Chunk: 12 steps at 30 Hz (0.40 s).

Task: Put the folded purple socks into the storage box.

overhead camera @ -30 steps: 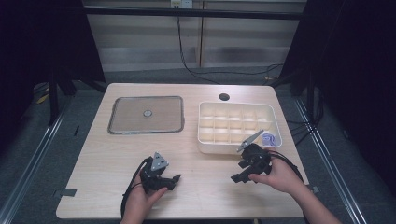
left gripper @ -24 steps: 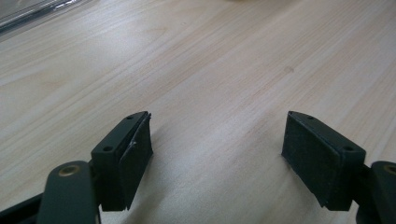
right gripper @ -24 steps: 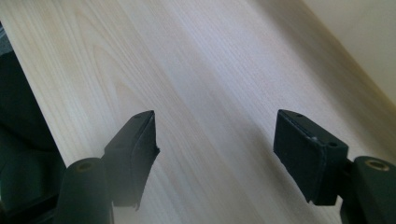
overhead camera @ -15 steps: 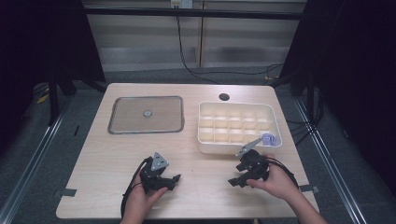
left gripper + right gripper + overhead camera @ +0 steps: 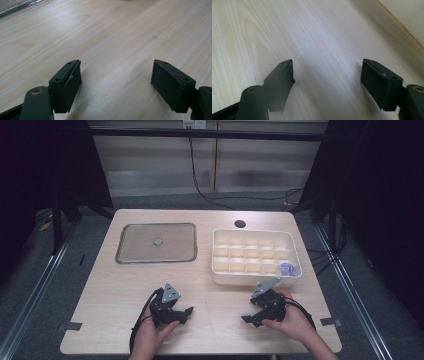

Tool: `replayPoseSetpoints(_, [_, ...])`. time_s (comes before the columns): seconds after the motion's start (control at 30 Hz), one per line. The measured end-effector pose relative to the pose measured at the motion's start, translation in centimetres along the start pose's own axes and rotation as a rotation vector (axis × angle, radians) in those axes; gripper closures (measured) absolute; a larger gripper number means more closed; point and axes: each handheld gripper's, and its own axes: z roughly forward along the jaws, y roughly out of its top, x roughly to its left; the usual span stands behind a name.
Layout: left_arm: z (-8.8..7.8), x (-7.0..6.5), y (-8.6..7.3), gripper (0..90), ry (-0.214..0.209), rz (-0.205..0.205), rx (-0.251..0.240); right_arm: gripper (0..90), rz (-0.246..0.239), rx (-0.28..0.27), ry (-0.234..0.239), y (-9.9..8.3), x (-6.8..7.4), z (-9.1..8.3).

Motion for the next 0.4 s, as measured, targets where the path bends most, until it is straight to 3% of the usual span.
replayPoseSetpoints(0.17, [0.0,0.0,0.0,23.6,0.000,0.000,0.000,23.4,-0.042,-0.070,-0.034,-0.8,0.3,0.3])
replayPoseSetpoints(0.4, [0.0,0.0,0.0,23.6,0.000,0.000,0.000,21.9,-0.049,-0.128,-0.051,-1.7,0.5,0.4])
